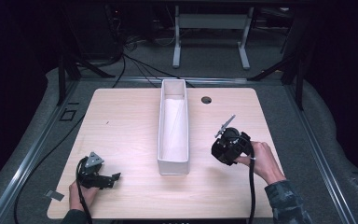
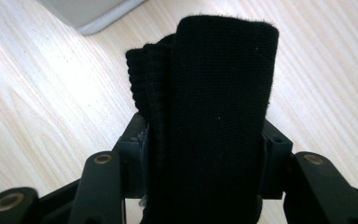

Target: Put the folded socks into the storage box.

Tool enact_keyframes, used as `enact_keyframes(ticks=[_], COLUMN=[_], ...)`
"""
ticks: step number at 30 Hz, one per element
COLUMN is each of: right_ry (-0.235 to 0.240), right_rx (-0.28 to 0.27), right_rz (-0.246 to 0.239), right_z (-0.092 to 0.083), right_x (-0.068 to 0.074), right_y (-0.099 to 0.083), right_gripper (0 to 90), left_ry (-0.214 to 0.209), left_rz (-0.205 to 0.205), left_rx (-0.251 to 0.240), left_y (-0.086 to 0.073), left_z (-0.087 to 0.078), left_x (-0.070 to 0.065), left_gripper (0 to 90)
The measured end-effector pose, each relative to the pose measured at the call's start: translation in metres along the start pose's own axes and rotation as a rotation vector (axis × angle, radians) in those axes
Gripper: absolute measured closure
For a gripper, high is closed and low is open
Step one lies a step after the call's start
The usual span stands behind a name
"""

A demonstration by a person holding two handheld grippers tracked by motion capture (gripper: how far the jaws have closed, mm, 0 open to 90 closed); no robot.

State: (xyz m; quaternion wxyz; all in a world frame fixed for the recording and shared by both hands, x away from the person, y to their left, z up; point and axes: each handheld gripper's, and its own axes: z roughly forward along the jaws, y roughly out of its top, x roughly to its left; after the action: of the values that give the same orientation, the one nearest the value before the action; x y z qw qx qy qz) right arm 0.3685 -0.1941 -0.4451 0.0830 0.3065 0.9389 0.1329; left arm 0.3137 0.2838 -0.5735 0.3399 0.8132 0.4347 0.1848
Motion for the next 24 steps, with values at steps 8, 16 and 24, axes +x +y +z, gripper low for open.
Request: enact_keyframes(ticks=[8,16,24], right_ry=[-0.008,0.000,-0.019], right_rx=[-0.028,-0.041,-0.060], right_rz=[-0.016,-0.021,-0.043], right_z=[-0.011,-0.023,-0.040], right_x=[-0.003,-0.007,-0.008], right_y=[0.007,0.012,0.024], right_gripper=[48.7,48.8,48.9], left_ry=[0.001,0.004,0.004], left_rz=[-0.003,-0.004,-0.004], left_rx=[-0.002,-0.003,-0.003], left_y=[0.000,0.000,0.000], left_z=[0.000,0.000,0.000], left_x=[0.000,0.000,0.000], left_gripper=[2.1,2.6,2.8])
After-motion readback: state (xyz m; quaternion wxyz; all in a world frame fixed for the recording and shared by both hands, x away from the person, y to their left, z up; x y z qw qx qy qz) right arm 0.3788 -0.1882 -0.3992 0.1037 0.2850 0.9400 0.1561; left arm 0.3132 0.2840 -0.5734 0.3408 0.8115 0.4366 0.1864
